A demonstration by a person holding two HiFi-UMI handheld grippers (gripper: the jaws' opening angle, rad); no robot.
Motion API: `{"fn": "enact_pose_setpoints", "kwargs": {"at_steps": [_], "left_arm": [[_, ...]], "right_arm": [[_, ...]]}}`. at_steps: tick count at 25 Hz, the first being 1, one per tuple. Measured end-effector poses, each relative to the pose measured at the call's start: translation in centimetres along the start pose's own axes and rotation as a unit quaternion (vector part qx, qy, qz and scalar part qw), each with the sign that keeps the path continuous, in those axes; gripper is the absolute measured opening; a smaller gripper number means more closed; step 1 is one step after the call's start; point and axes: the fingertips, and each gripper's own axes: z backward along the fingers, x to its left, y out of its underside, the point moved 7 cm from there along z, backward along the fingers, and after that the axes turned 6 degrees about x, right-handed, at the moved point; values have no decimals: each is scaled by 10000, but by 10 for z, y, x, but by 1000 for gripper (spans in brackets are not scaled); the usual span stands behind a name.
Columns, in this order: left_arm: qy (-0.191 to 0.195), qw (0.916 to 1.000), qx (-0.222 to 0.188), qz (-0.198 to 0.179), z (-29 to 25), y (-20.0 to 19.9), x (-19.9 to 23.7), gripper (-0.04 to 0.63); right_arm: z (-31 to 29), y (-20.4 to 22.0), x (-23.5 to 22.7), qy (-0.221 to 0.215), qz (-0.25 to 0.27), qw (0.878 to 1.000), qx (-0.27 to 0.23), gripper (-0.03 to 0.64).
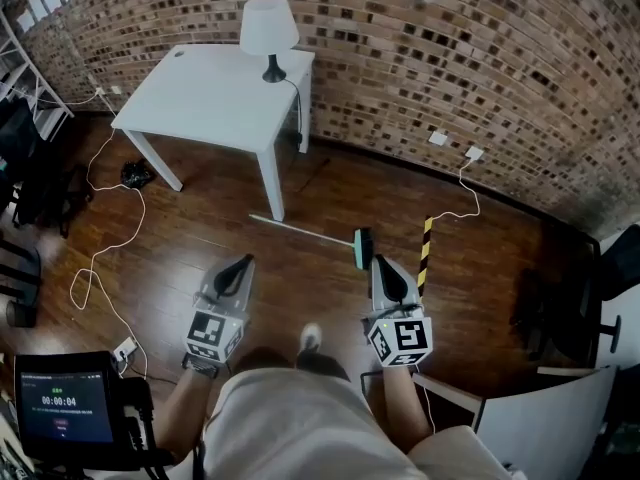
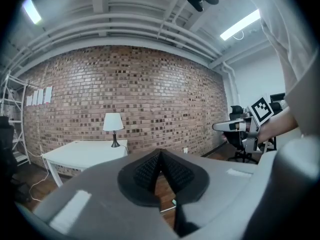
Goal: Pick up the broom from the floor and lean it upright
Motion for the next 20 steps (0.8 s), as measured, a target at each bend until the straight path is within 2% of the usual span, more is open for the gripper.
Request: {"fn": "enact_pose_setpoints", "kwargs": {"at_steps": [6,13,20], "left_arm": [[14,9998,174,86,-27,5,16,2],[150,9996,247,47,-43,4,39,2],[31,9996,256,92,-58,-5,67,2]], "right_arm": [[-33,2,-11,-12,-25,9998,218,12],[-58,-2,-3,68,-10,9996,269,12],[-89,-13,8,-242,111,9989,397,14]]}}
